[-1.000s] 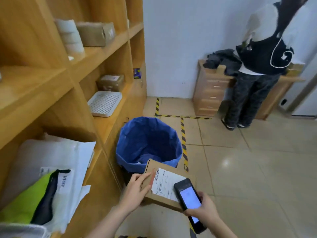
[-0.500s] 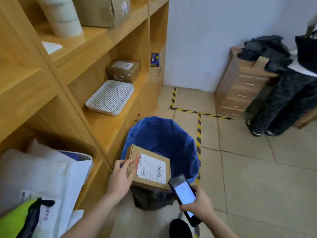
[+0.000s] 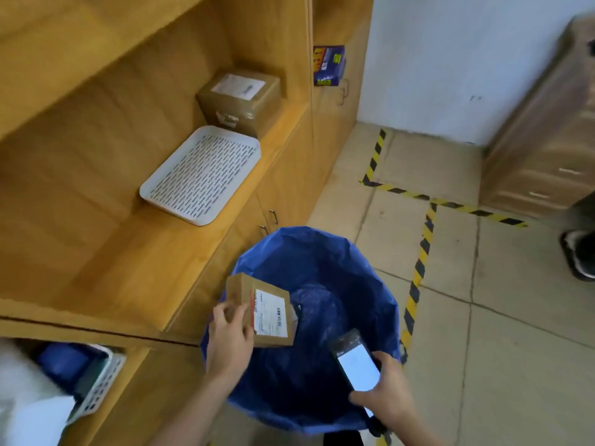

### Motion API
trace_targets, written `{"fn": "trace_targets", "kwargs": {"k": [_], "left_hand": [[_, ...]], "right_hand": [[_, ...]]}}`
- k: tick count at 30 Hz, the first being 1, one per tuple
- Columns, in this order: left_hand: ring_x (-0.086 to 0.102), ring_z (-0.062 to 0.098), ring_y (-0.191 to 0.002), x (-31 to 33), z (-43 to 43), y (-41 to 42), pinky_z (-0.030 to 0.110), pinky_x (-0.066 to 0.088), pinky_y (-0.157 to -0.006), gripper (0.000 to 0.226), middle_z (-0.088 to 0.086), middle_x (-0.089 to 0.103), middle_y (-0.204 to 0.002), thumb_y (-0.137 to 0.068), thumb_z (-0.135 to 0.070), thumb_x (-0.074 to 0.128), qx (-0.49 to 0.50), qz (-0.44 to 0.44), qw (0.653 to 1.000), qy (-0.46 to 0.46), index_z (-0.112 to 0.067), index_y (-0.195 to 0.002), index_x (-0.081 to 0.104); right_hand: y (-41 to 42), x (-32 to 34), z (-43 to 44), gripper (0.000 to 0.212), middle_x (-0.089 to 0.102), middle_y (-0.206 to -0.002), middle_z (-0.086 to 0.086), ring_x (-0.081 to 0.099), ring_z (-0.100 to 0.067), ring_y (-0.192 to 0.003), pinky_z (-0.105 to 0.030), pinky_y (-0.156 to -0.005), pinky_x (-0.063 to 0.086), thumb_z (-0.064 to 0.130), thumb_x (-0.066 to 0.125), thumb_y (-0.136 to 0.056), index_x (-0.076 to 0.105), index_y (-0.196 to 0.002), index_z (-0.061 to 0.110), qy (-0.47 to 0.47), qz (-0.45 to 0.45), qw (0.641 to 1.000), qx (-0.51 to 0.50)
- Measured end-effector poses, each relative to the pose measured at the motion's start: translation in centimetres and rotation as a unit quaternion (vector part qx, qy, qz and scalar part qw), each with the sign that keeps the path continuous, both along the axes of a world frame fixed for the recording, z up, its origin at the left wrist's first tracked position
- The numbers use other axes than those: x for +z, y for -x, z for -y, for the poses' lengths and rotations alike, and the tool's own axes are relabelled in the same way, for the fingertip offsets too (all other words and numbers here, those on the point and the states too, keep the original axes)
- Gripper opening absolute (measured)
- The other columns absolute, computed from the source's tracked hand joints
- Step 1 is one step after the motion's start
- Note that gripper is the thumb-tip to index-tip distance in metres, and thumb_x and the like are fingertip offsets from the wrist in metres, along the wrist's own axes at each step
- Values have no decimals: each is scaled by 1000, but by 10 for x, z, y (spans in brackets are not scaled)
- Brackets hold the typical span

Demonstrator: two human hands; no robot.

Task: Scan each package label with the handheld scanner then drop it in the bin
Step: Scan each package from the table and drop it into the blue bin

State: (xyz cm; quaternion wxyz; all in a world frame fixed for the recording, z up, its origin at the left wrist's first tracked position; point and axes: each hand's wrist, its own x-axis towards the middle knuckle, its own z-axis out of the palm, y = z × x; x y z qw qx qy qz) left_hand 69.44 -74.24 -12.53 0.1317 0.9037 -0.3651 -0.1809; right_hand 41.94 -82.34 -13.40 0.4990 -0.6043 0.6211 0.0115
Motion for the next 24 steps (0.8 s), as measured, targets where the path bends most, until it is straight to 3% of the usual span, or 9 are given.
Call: {"fn": "trace_targets", "kwargs": {"k": [3,7,11,15,24], "left_hand": [[44,26,-118,-41,12,-1,39,53,-84,43,2,29,-139,-92,-23,59,-21,15,999,-40,-28,-134,50],[42,29,-115,-107,19,-12,39,53,-85,48,4,25,-141,-89,-21,63,-46,11,995,-90,-28,-135,49],[41,28,-113,-183,28,-26,40,53,-86,50,5,22,-142,-88,-23,62,-67,2,990,-127,-29,-135,48],[38,27,-118,-258,36,-38,37,51,-91,50,5,17,-146,-92,-21,60,-73,-5,983,-170,-28,-139,44],[31,31,-127,-381,48,-65,41,52,-92,49,9,10,-151,-95,-16,55,-85,1,981,-173,-25,-141,40]], "right_hand": [[-8,-35,18,93,50,-115,-1,52,-17,-99,-28,-74,45,30,81,-43,46,-127,13,-25,-16,1000,-5],[-28,-91,32,82,49,-113,-3,54,-17,-90,-27,-67,46,25,83,-43,51,-118,10,-36,-34,999,-1],[-51,-162,37,90,40,-119,-1,43,-11,-89,-22,-70,39,21,85,-50,44,-129,9,-32,-50,998,-12],[-77,-234,42,95,39,-128,-3,43,-12,-92,-22,-73,38,24,86,-52,40,-134,9,-57,-64,996,16],[-114,-367,54,92,39,-124,-7,45,-16,-91,-30,-78,44,24,85,-51,41,-130,7,-81,-101,990,54]]}}
